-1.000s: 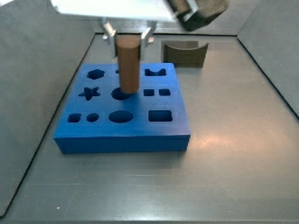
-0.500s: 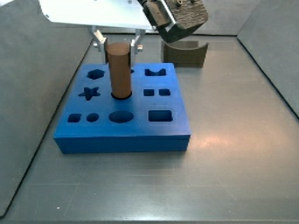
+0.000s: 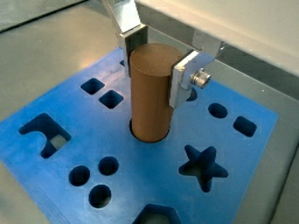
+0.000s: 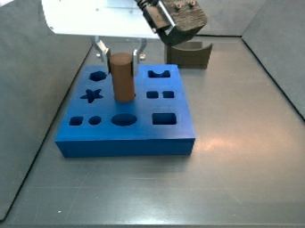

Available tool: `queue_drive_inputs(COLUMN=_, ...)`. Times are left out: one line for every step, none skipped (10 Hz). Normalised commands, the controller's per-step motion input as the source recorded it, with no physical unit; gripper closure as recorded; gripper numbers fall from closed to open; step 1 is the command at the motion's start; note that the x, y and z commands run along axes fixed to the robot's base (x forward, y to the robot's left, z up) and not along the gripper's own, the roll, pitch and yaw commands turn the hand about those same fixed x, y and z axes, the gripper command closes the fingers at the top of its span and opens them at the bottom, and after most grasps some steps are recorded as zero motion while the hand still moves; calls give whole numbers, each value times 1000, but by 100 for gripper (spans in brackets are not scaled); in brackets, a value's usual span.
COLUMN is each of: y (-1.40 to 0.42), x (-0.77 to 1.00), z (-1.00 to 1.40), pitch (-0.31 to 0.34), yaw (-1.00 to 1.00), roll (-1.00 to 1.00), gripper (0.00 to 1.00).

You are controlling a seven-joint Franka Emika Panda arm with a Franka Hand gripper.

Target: Insert the round object.

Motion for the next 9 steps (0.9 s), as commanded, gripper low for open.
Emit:
queue_drive_inputs(y=3, x=0, z=-223, pitch=-37, yaw=0, roll=-90, gripper=100)
queue_drive_inputs(y=3, x=0, z=-291, pitch=0, yaw=0, roll=-23, gripper=100)
queue_drive_inputs(y=0, x=9, z=-366, pitch=0, yaw=0, roll=0, gripper=100)
queue_drive_inputs(y=9, x=49, z=-366, pitch=20, yaw=-29, roll=17, gripper=100)
queue_drive_inputs(y=3, x=66, z=-426, pitch=26, yaw=-40, roll=19, gripper=100)
queue_drive_inputs(y=11, x=66, z=-391, pitch=7, yaw=-34, roll=0, gripper=100)
queue_drive_inputs(y=11, x=49, z=-194, pitch=0, yaw=-34, roll=-100, gripper=100)
queue_drive_inputs(y=46, x=17, z=-174, pitch=-4, yaw=-34, roll=-139, gripper=100)
queue_drive_inputs(y=0, x=0, z=0, pitch=0, yaw=0, roll=0, gripper=100)
